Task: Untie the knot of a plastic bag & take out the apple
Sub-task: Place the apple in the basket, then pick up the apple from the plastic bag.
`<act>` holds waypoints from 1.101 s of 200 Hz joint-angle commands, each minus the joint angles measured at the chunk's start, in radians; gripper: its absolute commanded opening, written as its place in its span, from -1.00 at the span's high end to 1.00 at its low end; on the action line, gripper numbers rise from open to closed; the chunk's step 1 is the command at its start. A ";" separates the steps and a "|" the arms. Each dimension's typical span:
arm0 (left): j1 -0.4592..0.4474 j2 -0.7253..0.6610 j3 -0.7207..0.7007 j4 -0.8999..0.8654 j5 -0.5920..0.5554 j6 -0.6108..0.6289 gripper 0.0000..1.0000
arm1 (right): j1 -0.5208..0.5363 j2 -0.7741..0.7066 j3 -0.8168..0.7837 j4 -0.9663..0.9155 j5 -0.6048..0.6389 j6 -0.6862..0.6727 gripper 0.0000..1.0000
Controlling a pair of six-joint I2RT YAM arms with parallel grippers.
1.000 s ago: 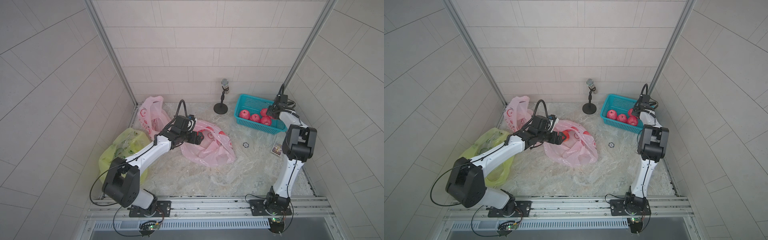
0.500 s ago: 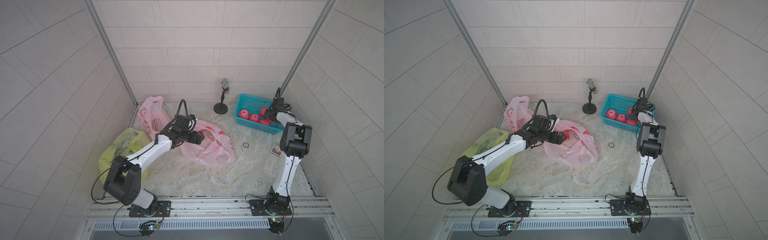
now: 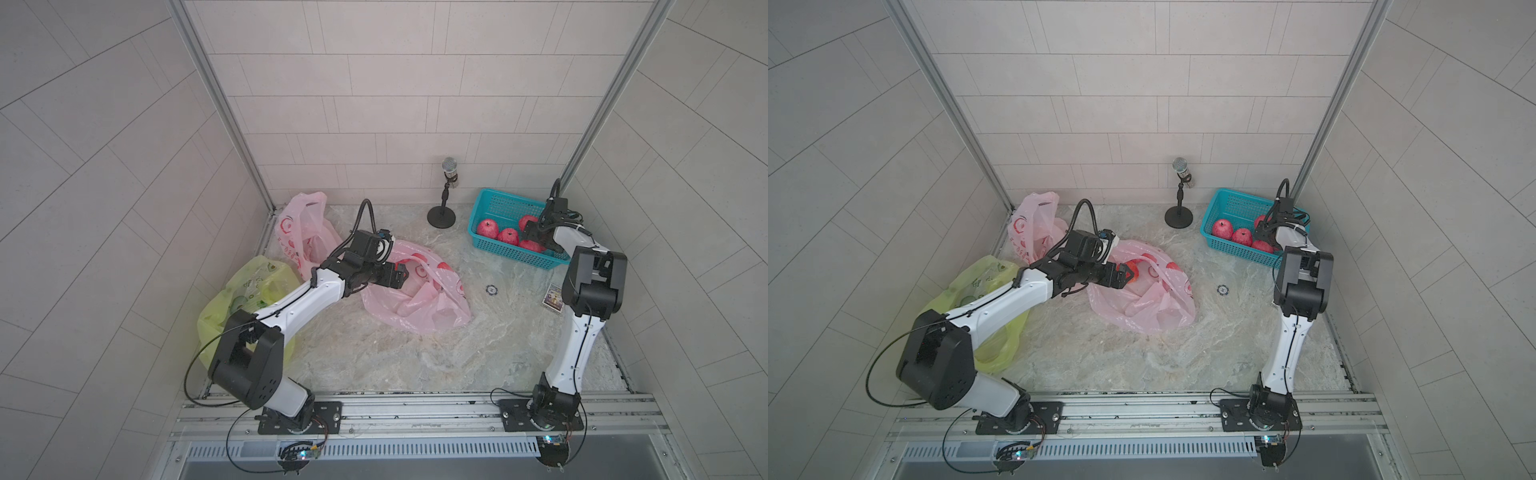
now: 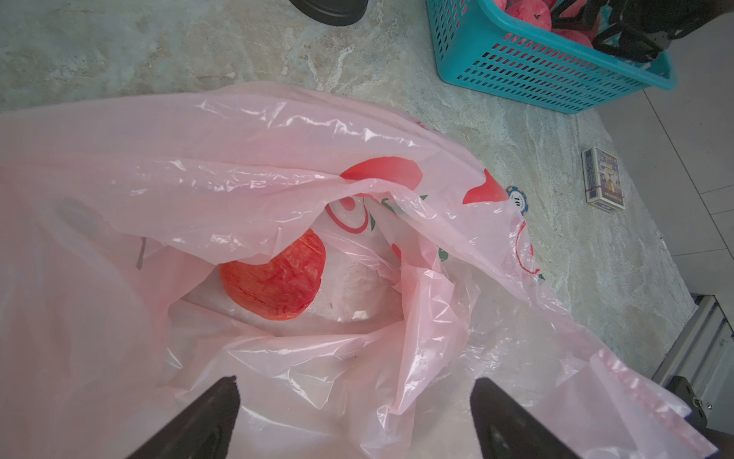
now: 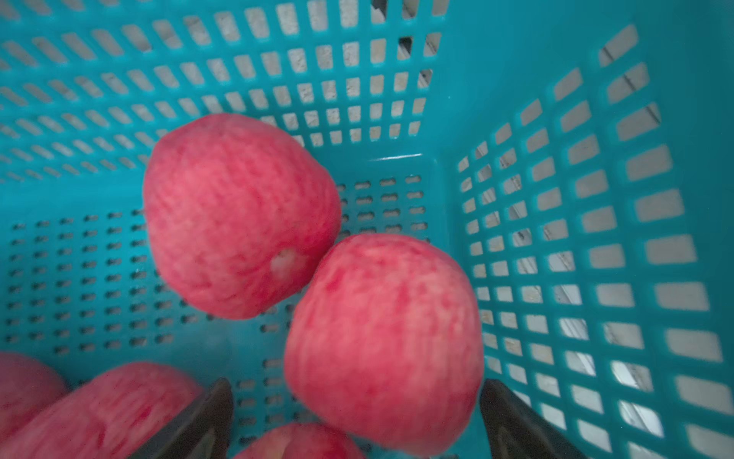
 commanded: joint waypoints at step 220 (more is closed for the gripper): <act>0.048 0.116 0.156 -0.081 -0.244 0.029 -0.75 | 0.920 -0.453 -0.344 -0.025 -0.392 -0.005 -0.52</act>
